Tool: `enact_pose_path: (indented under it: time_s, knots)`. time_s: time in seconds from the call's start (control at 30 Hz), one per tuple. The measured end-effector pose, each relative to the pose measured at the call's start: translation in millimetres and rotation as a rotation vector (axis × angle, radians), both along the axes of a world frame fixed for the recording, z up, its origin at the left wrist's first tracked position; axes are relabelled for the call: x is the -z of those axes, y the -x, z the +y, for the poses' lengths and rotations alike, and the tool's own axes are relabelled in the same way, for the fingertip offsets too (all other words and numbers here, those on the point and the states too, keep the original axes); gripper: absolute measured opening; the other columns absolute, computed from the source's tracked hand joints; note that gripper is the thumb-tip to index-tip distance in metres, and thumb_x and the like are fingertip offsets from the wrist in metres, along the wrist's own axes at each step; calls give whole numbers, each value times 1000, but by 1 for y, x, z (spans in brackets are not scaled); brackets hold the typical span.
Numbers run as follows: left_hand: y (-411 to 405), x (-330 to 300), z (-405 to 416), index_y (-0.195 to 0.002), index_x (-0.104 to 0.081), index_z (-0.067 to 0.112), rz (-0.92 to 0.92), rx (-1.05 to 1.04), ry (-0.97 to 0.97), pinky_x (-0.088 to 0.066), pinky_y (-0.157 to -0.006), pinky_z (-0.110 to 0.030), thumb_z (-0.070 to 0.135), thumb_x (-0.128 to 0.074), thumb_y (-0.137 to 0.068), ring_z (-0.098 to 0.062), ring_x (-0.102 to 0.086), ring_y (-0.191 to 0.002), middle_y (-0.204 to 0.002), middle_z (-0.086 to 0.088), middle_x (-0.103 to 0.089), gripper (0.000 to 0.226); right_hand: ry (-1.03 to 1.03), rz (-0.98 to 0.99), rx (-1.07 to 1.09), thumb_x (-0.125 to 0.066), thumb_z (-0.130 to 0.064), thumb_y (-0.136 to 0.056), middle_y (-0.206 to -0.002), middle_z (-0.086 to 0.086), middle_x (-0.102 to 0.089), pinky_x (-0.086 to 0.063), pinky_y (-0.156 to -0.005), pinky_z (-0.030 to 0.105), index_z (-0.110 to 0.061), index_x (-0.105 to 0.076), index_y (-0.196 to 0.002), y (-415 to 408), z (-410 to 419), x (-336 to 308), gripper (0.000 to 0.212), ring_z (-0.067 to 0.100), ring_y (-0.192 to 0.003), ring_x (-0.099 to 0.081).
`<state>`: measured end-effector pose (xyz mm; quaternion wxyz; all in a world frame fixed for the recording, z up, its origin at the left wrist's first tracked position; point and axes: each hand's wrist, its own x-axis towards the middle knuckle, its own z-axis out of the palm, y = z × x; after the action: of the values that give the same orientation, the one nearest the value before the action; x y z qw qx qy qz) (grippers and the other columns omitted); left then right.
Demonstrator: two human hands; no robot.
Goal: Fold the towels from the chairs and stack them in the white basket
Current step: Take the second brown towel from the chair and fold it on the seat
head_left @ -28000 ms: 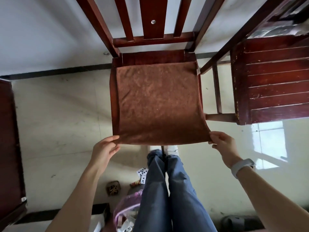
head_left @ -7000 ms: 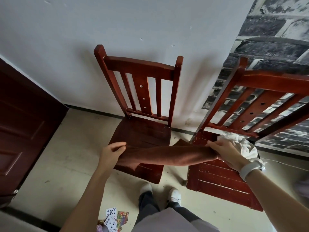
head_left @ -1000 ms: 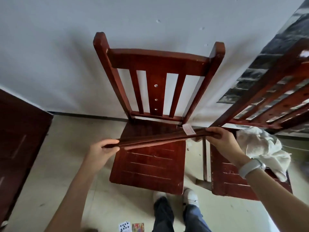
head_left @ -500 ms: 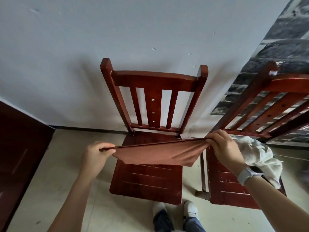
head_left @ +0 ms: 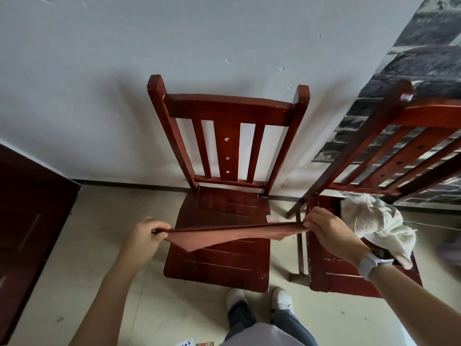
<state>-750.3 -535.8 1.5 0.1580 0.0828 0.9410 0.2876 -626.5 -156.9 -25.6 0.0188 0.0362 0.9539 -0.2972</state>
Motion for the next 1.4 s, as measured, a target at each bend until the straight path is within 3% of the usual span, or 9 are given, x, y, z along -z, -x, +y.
enact_pose_path:
  time_s: [0.07, 0.17, 0.33, 0.53, 0.7, 0.83, 1.03, 1.3, 1.4]
  knots:
    - [-11, -4, -7, -82, -68, 14, -81, -26, -132, -43, -70, -8, -10, -63, -76, -8, -60, -78, -83, -3, -60, 25, 116, -142, 74, -52, -19, -91, -76, -4, -55, -39, -65, 15, -17, -61, -75, -8, 0, -2, 18, 7, -72, -55]
    - [-24, -9, -11, -77, -65, 19, -176, -167, -335, -43, -66, 0, -10, -61, -78, 5, -61, -75, -85, 1, -64, 30, 368, -240, 260, -51, -10, -91, -61, -3, -51, -35, -54, 11, -11, -58, -72, -13, -6, -8, 21, 6, -57, -48]
    - [-30, 6, -12, -80, -66, 14, -299, -375, -518, -48, -65, -16, -9, -56, -81, -17, -59, -79, -83, -6, -64, 25, 491, -195, 381, -51, -22, -90, -60, -1, -49, -34, -53, 11, -9, -56, -71, -10, -22, -3, 23, 3, -55, -46]
    - [-10, 46, -10, -73, -63, 14, -297, -327, -331, -39, -60, -1, -10, -57, -79, -8, -54, -74, -77, 1, -61, 26, 324, -243, 402, -47, -6, -93, -72, 9, -55, -36, -58, 14, -9, -54, -76, 9, -31, 32, 19, 21, -69, -49]
    - [37, 105, 3, -90, -64, 7, -227, -260, -184, -39, -64, -7, -1, -57, -84, -14, -54, -78, -86, -4, -62, 13, 146, -274, 468, -45, -15, -94, -86, 17, -63, -38, -69, 32, -7, -59, -88, 55, -34, 81, 18, 35, -84, -59]
    - [84, 172, 18, -94, -68, 7, -166, -290, -114, -37, -60, -6, 3, -60, -82, -13, -51, -65, -96, -12, -68, 15, 31, -250, 522, -45, -19, -94, -109, 16, -55, -41, -80, 35, -3, -65, -101, 103, -31, 133, 26, 35, -100, -55]
    - [138, 254, 43, -99, -69, 4, -93, -354, -73, -43, -87, -28, 3, -61, -82, -29, -61, -97, -104, -14, -69, 19, -66, -333, 623, -41, -30, -95, -102, 17, -67, -38, -72, 34, -15, -65, -105, 161, -25, 210, 30, 39, -97, -58]
    - [172, 318, 54, -103, -67, 6, -30, -491, -118, -46, -95, -34, 7, -63, -82, -29, -62, -100, -105, -15, -68, 21, 232, -338, 918, -45, -24, -94, -101, 17, -64, -37, -74, 27, 0, -62, -108, 194, -33, 270, 33, 32, -94, -58]
    - [174, 322, 61, -119, -55, 7, -68, -554, -145, -42, -94, -30, 10, -59, -86, -27, -59, -108, -119, -14, -61, 33, 482, -309, 968, -43, -28, -91, -105, 14, -67, -50, -87, 39, -1, -60, -111, 193, -39, 283, 38, 28, -94, -62]
